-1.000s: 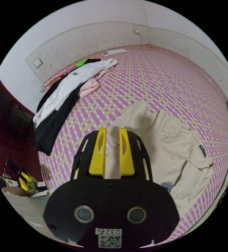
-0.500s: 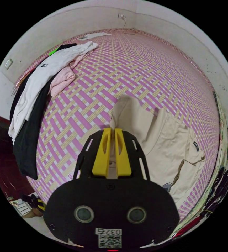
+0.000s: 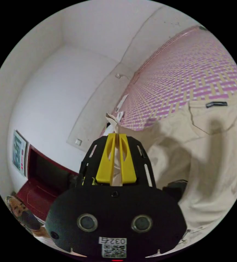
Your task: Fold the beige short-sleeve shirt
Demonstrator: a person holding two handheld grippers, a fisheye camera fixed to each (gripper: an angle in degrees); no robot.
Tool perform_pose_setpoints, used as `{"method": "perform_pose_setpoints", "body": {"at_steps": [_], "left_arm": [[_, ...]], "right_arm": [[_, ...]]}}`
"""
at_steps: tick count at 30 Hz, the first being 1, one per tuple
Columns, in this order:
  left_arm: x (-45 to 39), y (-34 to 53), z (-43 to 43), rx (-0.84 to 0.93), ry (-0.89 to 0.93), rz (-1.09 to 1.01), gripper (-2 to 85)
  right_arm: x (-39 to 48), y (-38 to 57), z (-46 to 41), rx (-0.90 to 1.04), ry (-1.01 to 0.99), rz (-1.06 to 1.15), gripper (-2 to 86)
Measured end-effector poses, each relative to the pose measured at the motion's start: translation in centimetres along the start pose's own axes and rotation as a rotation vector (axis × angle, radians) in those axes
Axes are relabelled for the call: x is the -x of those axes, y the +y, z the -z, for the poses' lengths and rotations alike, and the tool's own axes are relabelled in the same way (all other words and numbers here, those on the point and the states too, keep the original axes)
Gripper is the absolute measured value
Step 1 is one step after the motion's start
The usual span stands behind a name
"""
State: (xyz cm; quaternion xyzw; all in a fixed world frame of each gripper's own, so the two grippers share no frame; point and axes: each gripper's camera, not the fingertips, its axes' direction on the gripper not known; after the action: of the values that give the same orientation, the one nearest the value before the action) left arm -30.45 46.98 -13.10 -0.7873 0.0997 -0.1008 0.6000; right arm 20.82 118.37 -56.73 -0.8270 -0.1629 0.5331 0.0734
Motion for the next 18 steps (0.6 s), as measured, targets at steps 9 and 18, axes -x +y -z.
{"method": "perform_pose_setpoints", "body": {"at_steps": [9, 18], "left_arm": [[4.0, -1.1, -12.0, 0.378, 0.101, 0.16, -0.9], [5.3, -0.8, -8.9, 0.295, 0.114, 0.181, -0.9]], "right_arm": [[-8.3, 1.9, 7.3, 0.037, 0.154, -0.147, 6.0], [-4.5, 1.9, 5.5, 0.154, 0.426, -0.002, -0.5]]}}
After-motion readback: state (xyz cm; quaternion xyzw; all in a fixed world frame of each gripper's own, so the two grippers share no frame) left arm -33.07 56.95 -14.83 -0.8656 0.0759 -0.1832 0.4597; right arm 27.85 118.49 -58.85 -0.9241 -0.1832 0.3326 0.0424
